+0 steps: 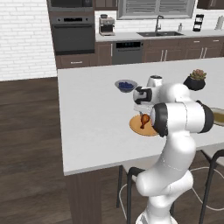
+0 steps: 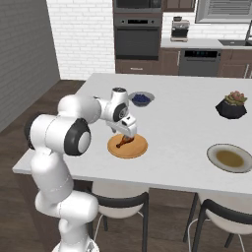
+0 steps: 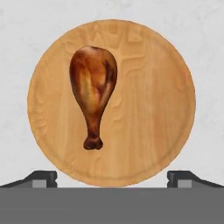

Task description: Pick the chicken drumstick and potato from their plates and place them in the bowl. Then put the bowl in the fridge.

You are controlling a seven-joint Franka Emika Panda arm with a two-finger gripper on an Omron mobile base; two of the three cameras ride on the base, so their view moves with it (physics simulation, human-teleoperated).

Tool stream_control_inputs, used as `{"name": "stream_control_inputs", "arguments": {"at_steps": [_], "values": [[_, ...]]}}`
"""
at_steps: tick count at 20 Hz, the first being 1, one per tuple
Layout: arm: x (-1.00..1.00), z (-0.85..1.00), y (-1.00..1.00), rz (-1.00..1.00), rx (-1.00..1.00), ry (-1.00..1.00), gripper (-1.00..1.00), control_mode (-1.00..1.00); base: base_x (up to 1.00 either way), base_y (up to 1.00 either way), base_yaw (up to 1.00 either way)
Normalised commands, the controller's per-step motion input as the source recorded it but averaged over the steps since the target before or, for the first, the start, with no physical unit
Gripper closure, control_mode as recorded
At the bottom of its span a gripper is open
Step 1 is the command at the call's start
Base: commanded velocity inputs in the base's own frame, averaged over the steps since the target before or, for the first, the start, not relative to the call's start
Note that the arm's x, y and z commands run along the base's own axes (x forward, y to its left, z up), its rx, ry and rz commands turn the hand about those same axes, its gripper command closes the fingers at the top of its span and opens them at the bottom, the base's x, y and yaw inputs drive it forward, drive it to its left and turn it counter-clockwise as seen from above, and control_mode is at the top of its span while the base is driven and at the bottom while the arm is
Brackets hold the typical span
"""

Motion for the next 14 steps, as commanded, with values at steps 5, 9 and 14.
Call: {"name": "stream_control_inputs", "arguments": {"at_steps": [5, 9, 14], "values": [[0.3, -0.37, 0.0, 0.07, 0.0, 0.1, -1.0, -1.0, 0.0, 0.0, 0.0], [0.35, -0.14, 0.0, 0.07, 0.01, 0.05, -1.0, -1.0, 0.0, 0.0, 0.0], [0.29, -0.23, 0.0, 0.08, 0.01, 0.07, -1.0, -1.0, 0.0, 0.0, 0.0]]}}
